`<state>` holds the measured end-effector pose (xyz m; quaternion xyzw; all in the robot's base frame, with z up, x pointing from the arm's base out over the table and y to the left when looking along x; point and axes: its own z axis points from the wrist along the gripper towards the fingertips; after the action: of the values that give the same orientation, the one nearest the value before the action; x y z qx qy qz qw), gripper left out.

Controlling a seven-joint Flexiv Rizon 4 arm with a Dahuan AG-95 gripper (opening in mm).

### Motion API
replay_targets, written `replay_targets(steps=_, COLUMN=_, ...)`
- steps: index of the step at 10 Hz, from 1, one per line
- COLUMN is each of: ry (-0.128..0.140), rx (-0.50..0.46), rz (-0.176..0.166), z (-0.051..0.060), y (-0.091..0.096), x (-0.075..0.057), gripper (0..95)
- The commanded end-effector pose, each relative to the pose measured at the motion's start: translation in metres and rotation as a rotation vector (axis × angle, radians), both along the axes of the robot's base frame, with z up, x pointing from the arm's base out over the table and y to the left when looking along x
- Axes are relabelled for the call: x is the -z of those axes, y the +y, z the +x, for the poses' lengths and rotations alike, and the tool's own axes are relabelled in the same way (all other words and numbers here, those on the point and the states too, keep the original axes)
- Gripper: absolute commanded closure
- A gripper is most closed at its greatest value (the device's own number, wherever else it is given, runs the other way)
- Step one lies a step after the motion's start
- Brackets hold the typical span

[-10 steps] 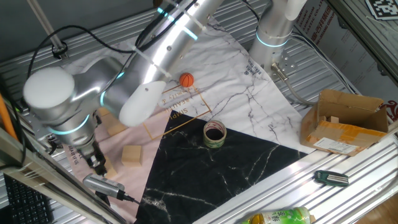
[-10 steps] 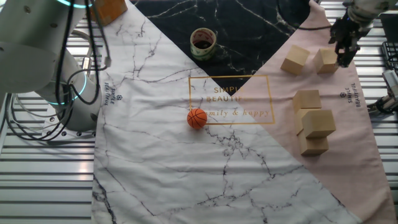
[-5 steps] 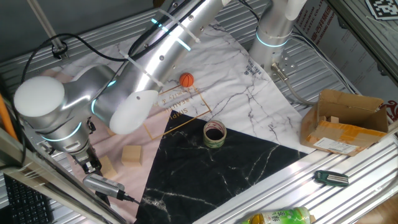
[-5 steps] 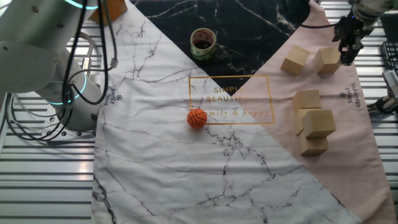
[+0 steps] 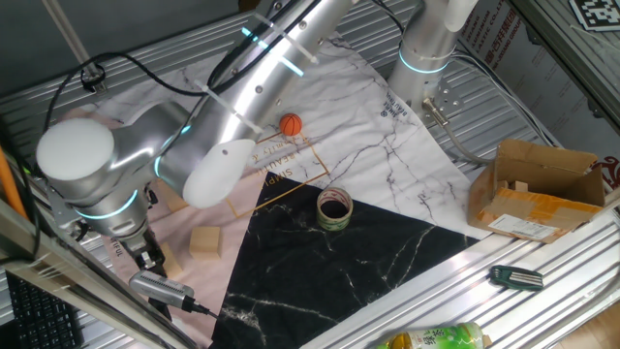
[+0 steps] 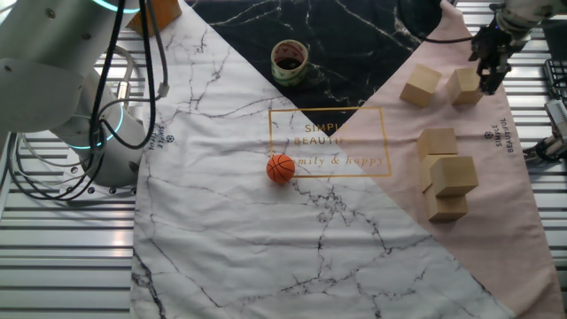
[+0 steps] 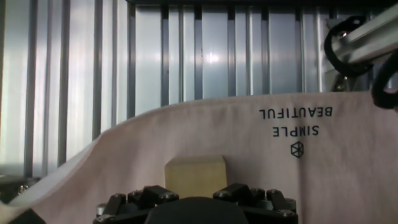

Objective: Stack the blocks into a pyramid shape

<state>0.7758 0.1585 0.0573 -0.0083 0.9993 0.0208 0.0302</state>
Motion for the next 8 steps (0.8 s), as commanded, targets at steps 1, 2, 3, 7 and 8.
replay_targets(steps=1, ry=-0.004, rx=-0.006, rz=0.0, z=-0.0066, y=-0.0031, x=0.0018, gripper=19.0)
replay_targets(steps=2, ry=-0.01, rx=-0.009, rz=0.0, z=-0.008, y=-0.0042, x=0.0045, gripper=19.0)
replay_targets(steps=3, ry=-0.015, rx=-0.01, rz=0.003, z=-0.0095, y=-0.0052, x=0.008, gripper=19.0)
replay_targets(steps=7, ry=-0.016, rx=-0.007, rz=0.005, z=-0.0094, y=-0.0032, x=0.0095, gripper=19.0)
replay_targets(steps=8, ry=-0.017, rx=-0.008, rz=0.006, z=-0.0089, y=-0.0029, x=0.0108, gripper=19.0)
